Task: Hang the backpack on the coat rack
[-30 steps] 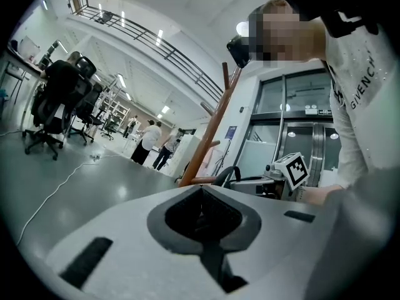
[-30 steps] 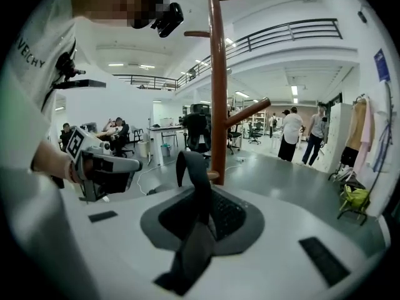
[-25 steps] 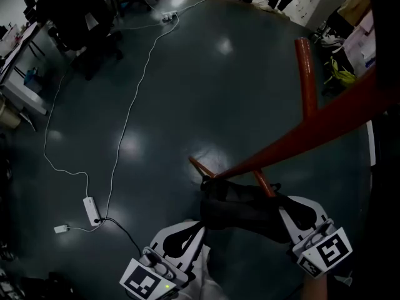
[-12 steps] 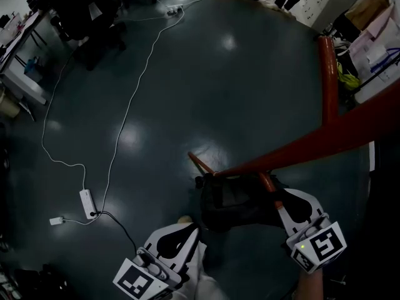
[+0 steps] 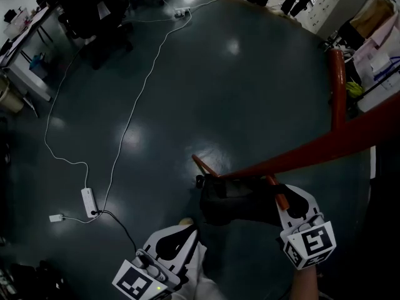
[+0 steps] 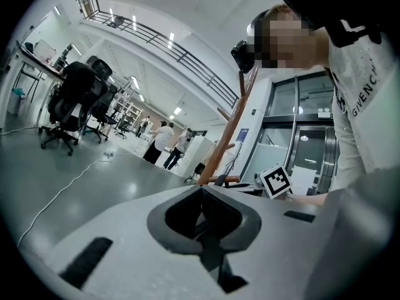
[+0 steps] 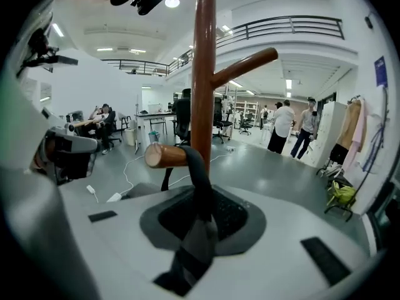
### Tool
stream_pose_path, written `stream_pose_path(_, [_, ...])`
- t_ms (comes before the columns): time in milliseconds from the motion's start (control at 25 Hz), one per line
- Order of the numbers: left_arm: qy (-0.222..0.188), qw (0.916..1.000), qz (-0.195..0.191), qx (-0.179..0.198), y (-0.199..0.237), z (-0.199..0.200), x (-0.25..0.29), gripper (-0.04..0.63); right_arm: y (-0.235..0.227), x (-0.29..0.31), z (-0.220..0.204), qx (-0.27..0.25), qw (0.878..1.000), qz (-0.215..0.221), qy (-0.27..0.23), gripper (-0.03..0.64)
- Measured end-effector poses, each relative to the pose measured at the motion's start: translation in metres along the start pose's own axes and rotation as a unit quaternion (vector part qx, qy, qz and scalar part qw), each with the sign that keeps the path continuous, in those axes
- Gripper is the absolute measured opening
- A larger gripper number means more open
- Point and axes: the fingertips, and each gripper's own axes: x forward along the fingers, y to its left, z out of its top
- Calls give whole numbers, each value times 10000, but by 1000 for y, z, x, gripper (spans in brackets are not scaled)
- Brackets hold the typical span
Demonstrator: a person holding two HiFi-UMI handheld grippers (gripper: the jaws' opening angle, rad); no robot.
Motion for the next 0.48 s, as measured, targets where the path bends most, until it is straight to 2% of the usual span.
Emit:
stream_pose_path(280, [0,9999,105,-50,7,-4,-8,9,-4,5,4,66,9993,-323,-179,55])
stream_pose_path(480, [-9,9998,183,-83,11,-5,-14,11,-3,-16,-16,252,9988,-417,-39,54])
